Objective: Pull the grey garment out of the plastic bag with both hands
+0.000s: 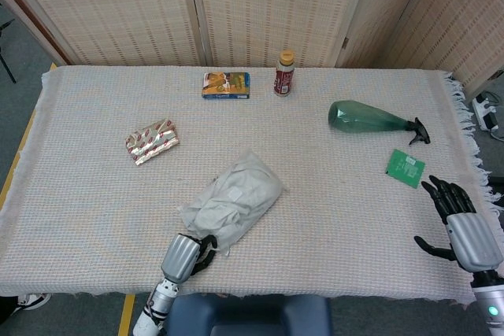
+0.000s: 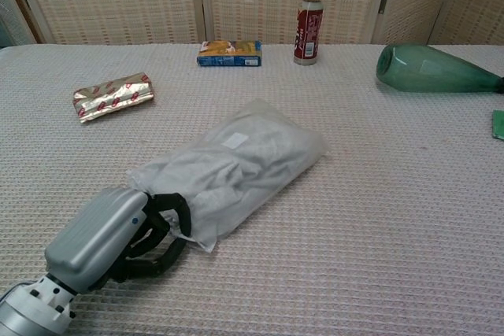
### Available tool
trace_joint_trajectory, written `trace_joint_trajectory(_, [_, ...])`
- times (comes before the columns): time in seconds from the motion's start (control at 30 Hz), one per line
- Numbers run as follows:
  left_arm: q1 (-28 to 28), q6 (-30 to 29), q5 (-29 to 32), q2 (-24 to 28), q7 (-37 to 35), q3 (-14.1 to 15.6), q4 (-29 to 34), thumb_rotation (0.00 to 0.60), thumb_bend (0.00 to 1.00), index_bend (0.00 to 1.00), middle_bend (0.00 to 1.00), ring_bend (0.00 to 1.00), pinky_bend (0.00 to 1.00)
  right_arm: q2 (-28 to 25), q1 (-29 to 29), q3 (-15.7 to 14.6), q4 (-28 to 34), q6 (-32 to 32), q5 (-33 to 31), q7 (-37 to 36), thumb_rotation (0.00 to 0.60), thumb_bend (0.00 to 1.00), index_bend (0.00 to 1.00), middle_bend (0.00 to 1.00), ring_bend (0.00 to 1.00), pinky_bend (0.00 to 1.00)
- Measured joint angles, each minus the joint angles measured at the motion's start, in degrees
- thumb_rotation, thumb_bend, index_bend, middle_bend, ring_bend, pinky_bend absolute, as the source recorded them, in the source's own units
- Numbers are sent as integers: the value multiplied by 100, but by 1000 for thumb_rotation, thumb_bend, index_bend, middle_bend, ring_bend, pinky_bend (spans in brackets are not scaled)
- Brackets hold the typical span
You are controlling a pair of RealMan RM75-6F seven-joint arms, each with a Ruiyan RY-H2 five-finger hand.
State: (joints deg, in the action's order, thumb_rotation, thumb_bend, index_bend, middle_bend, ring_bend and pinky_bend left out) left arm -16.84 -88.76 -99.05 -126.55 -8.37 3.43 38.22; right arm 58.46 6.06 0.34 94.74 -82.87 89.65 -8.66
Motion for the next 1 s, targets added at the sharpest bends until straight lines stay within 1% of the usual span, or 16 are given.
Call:
trace_joint_trajectory(0.4, [-28,-163,-20,23,4,45,-14,600,572,743,1000,1000,1000,7,13,5,0,64,10,10,600,149,0,0,0,0])
trace_joint_trajectory(0.6, [-11,-275,-42,214,70,76,202,600,580,790,1000,1000,1000,45,25,-8,9,101,35,92,600,148,0,0,0,0])
trace_joint_trajectory(0.77, [33,-356,-62,452,133,126,430,600,578,802,1000,1000,1000,125,69,-8,0,178,50,158,600,149,0,0,0,0])
trace_joint_trajectory(0.87, [54,-405,-74,612,145,147,617,600,572,804,1000,1000,1000,293,182,62,-71,289,22,172,600,149,0,0,0,0])
trace_joint_trajectory(1.0, [82,-465,-109,853,187,191,893,600,567,804,1000,1000,1000,602,553,307,-185,640,-102,260,600,157,2,0,0,0])
